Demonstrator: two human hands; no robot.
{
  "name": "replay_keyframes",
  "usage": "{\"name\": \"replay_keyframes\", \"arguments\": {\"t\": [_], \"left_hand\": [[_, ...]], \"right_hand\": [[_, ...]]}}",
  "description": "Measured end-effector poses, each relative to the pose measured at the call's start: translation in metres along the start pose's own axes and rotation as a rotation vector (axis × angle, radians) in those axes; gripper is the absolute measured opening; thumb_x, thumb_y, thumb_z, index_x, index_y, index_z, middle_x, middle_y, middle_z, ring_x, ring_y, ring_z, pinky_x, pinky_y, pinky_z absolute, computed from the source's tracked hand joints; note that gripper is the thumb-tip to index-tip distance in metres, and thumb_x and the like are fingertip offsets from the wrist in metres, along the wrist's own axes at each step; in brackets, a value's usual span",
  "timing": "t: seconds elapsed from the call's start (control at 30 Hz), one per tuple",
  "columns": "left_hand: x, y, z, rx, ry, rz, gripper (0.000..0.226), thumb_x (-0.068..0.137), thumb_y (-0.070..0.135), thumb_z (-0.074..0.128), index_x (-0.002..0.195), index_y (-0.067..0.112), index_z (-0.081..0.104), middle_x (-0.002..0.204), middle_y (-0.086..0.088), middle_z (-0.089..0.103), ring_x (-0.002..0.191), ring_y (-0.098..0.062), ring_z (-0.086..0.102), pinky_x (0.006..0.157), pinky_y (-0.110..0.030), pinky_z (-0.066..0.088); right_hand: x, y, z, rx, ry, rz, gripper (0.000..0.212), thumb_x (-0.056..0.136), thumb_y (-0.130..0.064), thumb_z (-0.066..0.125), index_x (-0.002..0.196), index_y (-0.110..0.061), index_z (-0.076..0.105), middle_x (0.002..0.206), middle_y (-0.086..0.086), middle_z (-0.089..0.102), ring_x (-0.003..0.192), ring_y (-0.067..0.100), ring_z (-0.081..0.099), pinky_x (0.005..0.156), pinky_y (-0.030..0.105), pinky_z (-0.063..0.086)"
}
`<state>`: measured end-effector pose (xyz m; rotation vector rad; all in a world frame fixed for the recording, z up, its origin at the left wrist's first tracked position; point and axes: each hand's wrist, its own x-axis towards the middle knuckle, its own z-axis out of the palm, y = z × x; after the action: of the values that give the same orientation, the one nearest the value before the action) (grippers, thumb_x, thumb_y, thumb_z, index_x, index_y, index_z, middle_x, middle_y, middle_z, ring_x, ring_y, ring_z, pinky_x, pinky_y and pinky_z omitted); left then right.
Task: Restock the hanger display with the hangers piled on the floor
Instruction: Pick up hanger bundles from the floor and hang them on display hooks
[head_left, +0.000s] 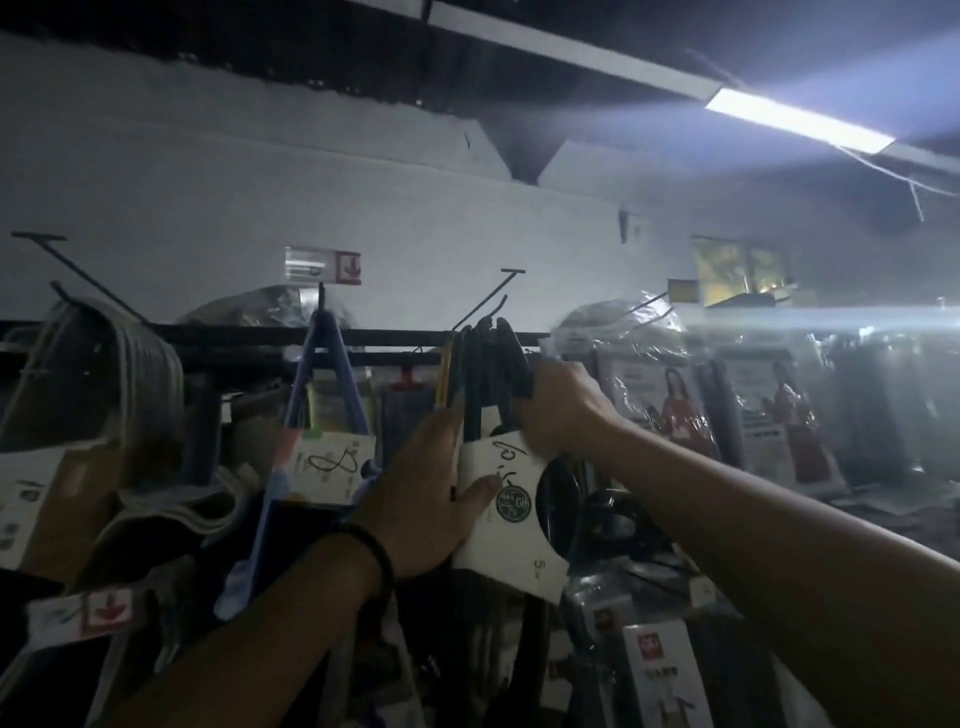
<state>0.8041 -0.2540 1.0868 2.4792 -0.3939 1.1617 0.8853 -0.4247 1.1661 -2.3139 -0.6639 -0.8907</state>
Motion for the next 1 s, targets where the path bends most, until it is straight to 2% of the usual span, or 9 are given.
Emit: {"name": "replay_keyframes", "arguments": {"t": [0.1, 0.2, 0.33, 0.57, 0.67, 0.8, 0.87, 0.93, 1.0], "left_hand": [[0.019, -0.006, -0.004, 0.152, -0.052, 0.054, 0.091, 0.097, 0.057, 0.06, 0.163, 0.045, -0.002, 0.172, 0.021, 0.0, 0.157, -0.01, 0.012, 0.127, -0.04, 0.027], [0.039, -0.011, -0.006, 0.208, -0.057, 0.061, 0.097, 0.094, 0.055, 0.066, 0.164, 0.041, 0.0, 0.171, 0.02, 0.004, 0.155, -0.007, 0.014, 0.125, -0.032, 0.025], [0.065, -0.027, -0.001, 0.277, -0.063, 0.092, 0.1, 0.094, 0.053, 0.067, 0.165, 0.037, -0.002, 0.171, 0.021, -0.002, 0.154, 0.0, 0.006, 0.126, -0.028, 0.015], [0.096, -0.048, 0.021, 0.401, -0.063, 0.05, 0.096, 0.097, 0.053, 0.06, 0.163, 0.04, -0.009, 0.17, 0.022, -0.011, 0.157, -0.01, 0.005, 0.127, -0.033, 0.013], [0.106, -0.058, 0.032, 0.431, -0.054, 0.046, 0.097, 0.096, 0.059, 0.058, 0.163, 0.04, -0.01, 0.171, 0.021, -0.009, 0.159, -0.013, 0.004, 0.129, -0.04, 0.017], [0.116, -0.072, 0.043, 0.522, -0.054, -0.006, 0.094, 0.098, 0.067, 0.049, 0.164, 0.036, -0.01, 0.172, 0.018, -0.004, 0.158, -0.014, 0.007, 0.125, -0.034, 0.014], [0.122, -0.079, 0.047, 0.558, -0.047, -0.027, 0.089, 0.095, 0.072, 0.046, 0.162, 0.043, -0.003, 0.171, 0.014, 0.013, 0.155, -0.02, 0.021, 0.124, -0.044, 0.029], [0.127, -0.084, 0.05, 0.593, -0.027, -0.067, 0.076, 0.091, 0.072, 0.05, 0.153, 0.048, 0.011, 0.158, 0.009, 0.038, 0.143, -0.023, 0.039, 0.109, -0.052, 0.047], [0.134, -0.086, 0.054, 0.668, -0.036, -0.108, 0.074, 0.091, 0.068, 0.052, 0.151, 0.044, 0.016, 0.154, 0.008, 0.041, 0.14, -0.022, 0.042, 0.104, -0.054, 0.05]], "right_hand": [[0.029, -0.005, -0.007, -0.044, 0.047, 0.006, 0.026, 0.098, -0.014, 0.059, 0.074, -0.014, 0.049, 0.073, 0.002, 0.049, 0.074, 0.023, 0.055, 0.067, 0.032, 0.048], [0.05, -0.002, -0.002, -0.052, 0.113, 0.015, 0.019, 0.097, -0.013, 0.061, 0.079, -0.009, 0.056, 0.071, 0.003, 0.052, 0.059, 0.015, 0.054, 0.049, 0.024, 0.041], [0.075, 0.01, 0.018, 0.078, 0.215, 0.033, 0.023, 0.096, -0.013, 0.063, 0.074, -0.011, 0.057, 0.072, 0.006, 0.059, 0.06, 0.017, 0.058, 0.05, 0.03, 0.051], [0.118, 0.032, 0.047, 0.148, 0.298, 0.01, 0.037, 0.1, -0.016, 0.061, 0.066, -0.015, 0.049, 0.066, 0.004, 0.055, 0.056, 0.016, 0.056, 0.042, 0.025, 0.041], [0.133, 0.041, 0.062, 0.16, 0.28, 0.007, 0.035, 0.1, -0.018, 0.062, 0.067, -0.016, 0.051, 0.073, 0.007, 0.063, 0.062, 0.021, 0.066, 0.05, 0.031, 0.055], [0.158, 0.046, 0.079, 0.1, 0.174, -0.03, 0.033, 0.094, -0.013, 0.071, 0.069, -0.014, 0.049, 0.072, 0.004, 0.06, 0.062, 0.018, 0.061, 0.054, 0.032, 0.054], [0.169, 0.042, 0.088, 0.066, 0.064, -0.073, 0.028, 0.089, -0.011, 0.078, 0.074, -0.011, 0.054, 0.07, 0.003, 0.058, 0.06, 0.014, 0.058, 0.052, 0.026, 0.051], [0.178, 0.038, 0.103, 0.063, -0.013, -0.112, 0.021, 0.089, -0.011, 0.079, 0.087, -0.005, 0.059, 0.072, 0.003, 0.056, 0.058, 0.011, 0.053, 0.049, 0.021, 0.042], [0.187, 0.037, 0.12, 0.085, -0.025, -0.136, 0.023, 0.093, -0.01, 0.074, 0.109, 0.002, 0.062, 0.085, 0.009, 0.06, 0.063, 0.014, 0.055, 0.057, 0.022, 0.045]]}}
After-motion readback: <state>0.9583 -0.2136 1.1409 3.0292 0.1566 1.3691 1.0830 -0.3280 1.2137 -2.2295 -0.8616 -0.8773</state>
